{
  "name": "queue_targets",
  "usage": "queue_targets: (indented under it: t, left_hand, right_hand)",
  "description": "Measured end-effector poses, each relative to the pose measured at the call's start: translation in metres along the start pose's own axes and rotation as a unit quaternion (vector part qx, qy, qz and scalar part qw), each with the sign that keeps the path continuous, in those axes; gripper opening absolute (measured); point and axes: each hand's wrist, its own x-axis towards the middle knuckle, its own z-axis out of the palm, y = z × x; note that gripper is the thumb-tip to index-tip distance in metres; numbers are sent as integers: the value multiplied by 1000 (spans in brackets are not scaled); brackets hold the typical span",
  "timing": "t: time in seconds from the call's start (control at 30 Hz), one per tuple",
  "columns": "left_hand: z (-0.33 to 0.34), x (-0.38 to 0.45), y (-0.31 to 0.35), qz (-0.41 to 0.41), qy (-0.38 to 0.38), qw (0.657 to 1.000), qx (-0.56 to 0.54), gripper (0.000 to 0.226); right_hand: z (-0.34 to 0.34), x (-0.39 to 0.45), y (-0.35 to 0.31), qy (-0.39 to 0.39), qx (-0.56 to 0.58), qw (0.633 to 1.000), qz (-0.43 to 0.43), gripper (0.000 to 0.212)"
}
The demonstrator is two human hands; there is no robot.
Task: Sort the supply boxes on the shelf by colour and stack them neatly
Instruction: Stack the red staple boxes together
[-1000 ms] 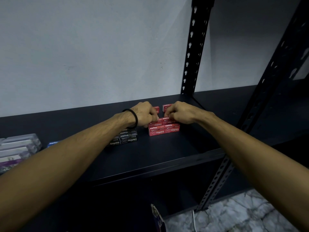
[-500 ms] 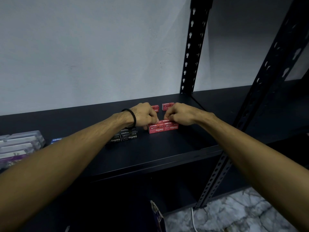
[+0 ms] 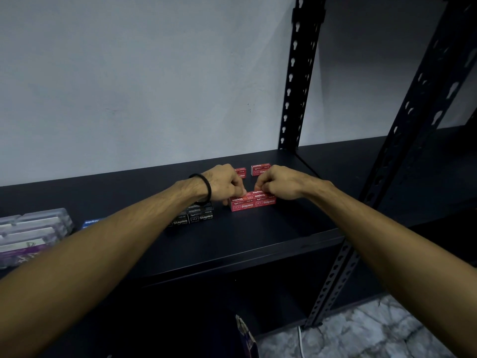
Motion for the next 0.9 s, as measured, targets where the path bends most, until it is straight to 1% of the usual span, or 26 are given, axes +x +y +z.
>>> queue_targets:
  t: [0.1, 0.23, 0.33, 0.43, 0.5, 0.6, 0.7, 0.8, 0.9]
  left_hand:
    - [-7, 4, -2, 3, 28, 1000, 5, 16]
    - [-20, 13, -8, 13, 88, 996, -6, 14]
    - [-25, 26, -15, 6, 136, 990, -21, 13]
    - [-21, 40, -22, -10, 146, 989, -26, 16]
    - [-15, 49, -26, -18, 145, 989, -21, 21]
    - [-7, 60, -30, -28, 138, 990, -15, 28]
    - [-1, 67, -32, -50, 134, 989, -29, 27]
    - [1, 69, -33, -58, 131, 989, -30, 23]
    - [2, 71, -35, -51, 133, 989, -38, 19]
  right_hand:
    - [-1, 2, 3, 30, 11, 999, 4, 24]
    - [-3, 9, 10, 97, 18, 995, -1, 22]
    - [-3, 19, 14, 153, 2, 988, -8, 26]
    - [-3, 31, 17, 210, -33, 977, -2, 30]
    - [-2, 39, 21, 228, -59, 972, 7, 33]
    - [-1, 50, 26, 239, -78, 968, 10, 40]
    - [-2, 60, 31, 241, -76, 968, 10, 38]
    - [-3, 69, 32, 201, -75, 977, 18, 36]
    - [-4, 75, 33, 157, -59, 986, 25, 39]
